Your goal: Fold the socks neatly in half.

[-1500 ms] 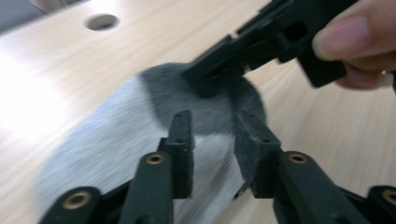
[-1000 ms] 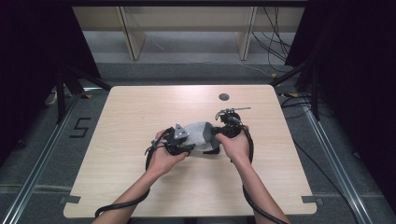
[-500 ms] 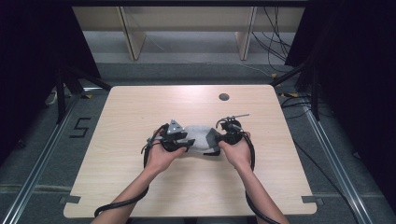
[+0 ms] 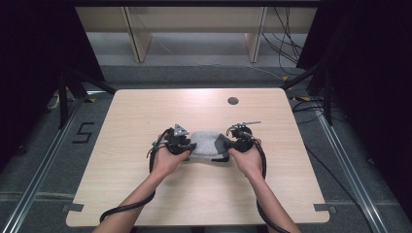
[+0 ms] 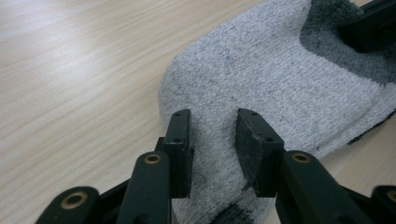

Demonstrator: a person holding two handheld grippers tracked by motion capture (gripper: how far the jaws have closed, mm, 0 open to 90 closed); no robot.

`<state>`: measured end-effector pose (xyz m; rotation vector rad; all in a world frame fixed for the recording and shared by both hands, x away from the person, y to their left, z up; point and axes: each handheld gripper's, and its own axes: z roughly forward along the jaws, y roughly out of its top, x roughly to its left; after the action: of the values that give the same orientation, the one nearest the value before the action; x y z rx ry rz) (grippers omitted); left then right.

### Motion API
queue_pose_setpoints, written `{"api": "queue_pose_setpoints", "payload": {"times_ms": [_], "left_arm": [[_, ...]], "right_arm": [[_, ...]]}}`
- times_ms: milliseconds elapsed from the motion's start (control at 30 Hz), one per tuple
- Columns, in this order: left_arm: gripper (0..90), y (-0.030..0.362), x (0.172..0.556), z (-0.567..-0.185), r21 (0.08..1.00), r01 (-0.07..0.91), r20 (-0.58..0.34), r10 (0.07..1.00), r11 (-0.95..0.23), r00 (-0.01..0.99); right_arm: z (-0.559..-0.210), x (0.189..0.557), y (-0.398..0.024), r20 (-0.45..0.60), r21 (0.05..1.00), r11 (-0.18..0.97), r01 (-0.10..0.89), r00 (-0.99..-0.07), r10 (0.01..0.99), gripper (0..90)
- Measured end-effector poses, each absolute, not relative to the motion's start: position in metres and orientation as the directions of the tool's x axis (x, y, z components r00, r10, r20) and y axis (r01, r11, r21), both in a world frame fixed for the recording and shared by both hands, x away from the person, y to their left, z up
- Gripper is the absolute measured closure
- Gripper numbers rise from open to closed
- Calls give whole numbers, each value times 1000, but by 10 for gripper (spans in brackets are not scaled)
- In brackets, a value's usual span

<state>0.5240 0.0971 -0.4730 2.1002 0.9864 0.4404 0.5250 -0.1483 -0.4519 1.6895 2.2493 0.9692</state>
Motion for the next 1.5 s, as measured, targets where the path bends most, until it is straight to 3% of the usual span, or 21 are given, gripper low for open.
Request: {"api": "queue_pose_setpoints", "payload": {"times_ms": [333,467,500,567,633,667,767,833,1133,1300,1500], "left_arm": [[657,95,524,-475,760,501,1,772,-413,636],[656,95,523,-475,767,500,-2,778,-402,629],[654,95,523,-475,771,497,-7,774,-399,633],[630,98,522,-473,784,488,-13,776,-384,631],[563,101,522,-470,795,477,-13,775,-375,632],[524,104,521,-468,802,470,-13,777,-367,629],[433,112,518,-459,823,438,6,776,-363,630],[390,121,515,-452,826,425,25,778,-370,628],[333,168,502,-440,845,371,79,776,-385,625],[327,205,489,-447,834,411,83,820,-368,566],[325,247,467,-463,861,444,-10,866,-247,500]], "right_arm": [[-461,527,-156,224,643,194,741,-425,877,828],[-461,527,-154,220,634,174,754,-391,894,823],[-461,527,-156,218,645,194,739,-421,880,817],[-459,525,-155,235,644,181,744,-417,878,777],[-457,525,-158,244,667,189,721,-452,858,677],[-455,521,-157,280,662,148,735,-425,861,616],[-447,517,-163,262,716,135,685,-444,857,465],[-441,514,-169,234,765,130,631,-459,857,412],[-441,500,-207,198,795,99,598,-411,890,335],[-453,486,-230,151,801,130,585,-406,901,319],[-465,468,-256,118,805,135,578,-379,918,296]]}}
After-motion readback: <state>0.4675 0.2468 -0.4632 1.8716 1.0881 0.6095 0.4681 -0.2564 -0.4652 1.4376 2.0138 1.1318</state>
